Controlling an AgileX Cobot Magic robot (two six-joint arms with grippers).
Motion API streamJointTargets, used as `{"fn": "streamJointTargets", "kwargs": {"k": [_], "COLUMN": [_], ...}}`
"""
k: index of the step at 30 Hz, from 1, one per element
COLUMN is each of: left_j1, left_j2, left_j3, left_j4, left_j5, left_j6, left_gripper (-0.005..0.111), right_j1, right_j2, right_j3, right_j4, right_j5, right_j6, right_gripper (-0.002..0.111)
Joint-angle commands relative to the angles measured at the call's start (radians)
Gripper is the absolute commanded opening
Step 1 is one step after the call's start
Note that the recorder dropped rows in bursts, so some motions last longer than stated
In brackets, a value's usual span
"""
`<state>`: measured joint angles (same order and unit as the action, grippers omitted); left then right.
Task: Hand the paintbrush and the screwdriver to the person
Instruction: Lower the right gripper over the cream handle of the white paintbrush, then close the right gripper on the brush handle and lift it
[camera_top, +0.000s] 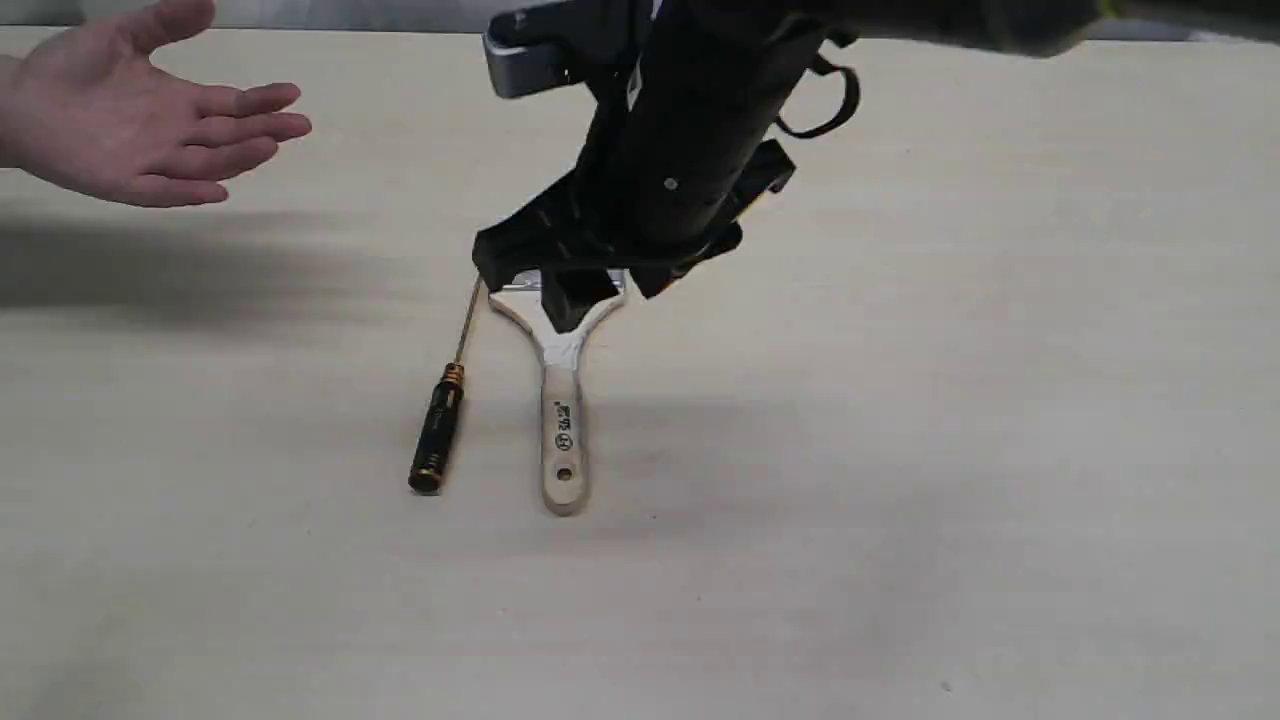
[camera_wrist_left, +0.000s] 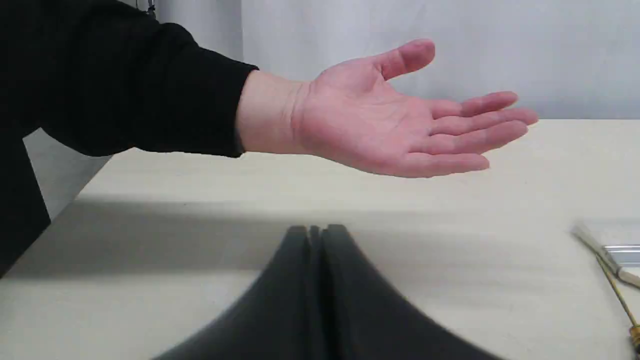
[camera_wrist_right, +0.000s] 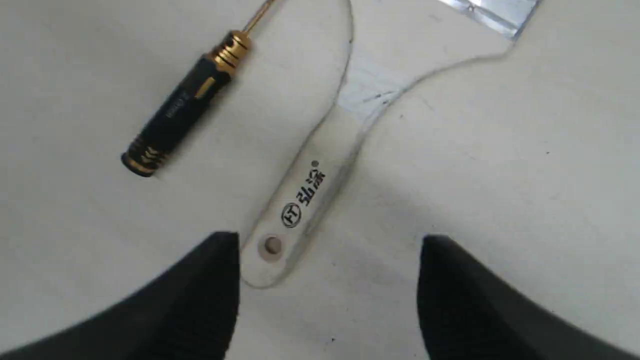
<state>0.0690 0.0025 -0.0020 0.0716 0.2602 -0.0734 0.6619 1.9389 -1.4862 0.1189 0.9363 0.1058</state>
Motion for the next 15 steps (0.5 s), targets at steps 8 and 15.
{"fn": "streamJointTargets", "kwargs": {"k": [8, 15], "left_j1": [-0.006, -0.006], "left_j2": [-0.002, -0.002], "left_j3": [0.002, 0.002], "left_j4": [-0.004, -0.004], "left_j5": [-0.008, -0.008], "left_j6": [-0.002, -0.002], "left_gripper": [0.000, 0.000], "right_j1": [0.003, 0.003], "right_j2": [0.194, 0.276], "right_j3": [-0.083, -0.163], "right_j4": [-0.012, 0.003], "right_j5": [-0.031, -0.036], "right_j6": [0.048, 0.067], "right_gripper": [0.056, 0.056]}}
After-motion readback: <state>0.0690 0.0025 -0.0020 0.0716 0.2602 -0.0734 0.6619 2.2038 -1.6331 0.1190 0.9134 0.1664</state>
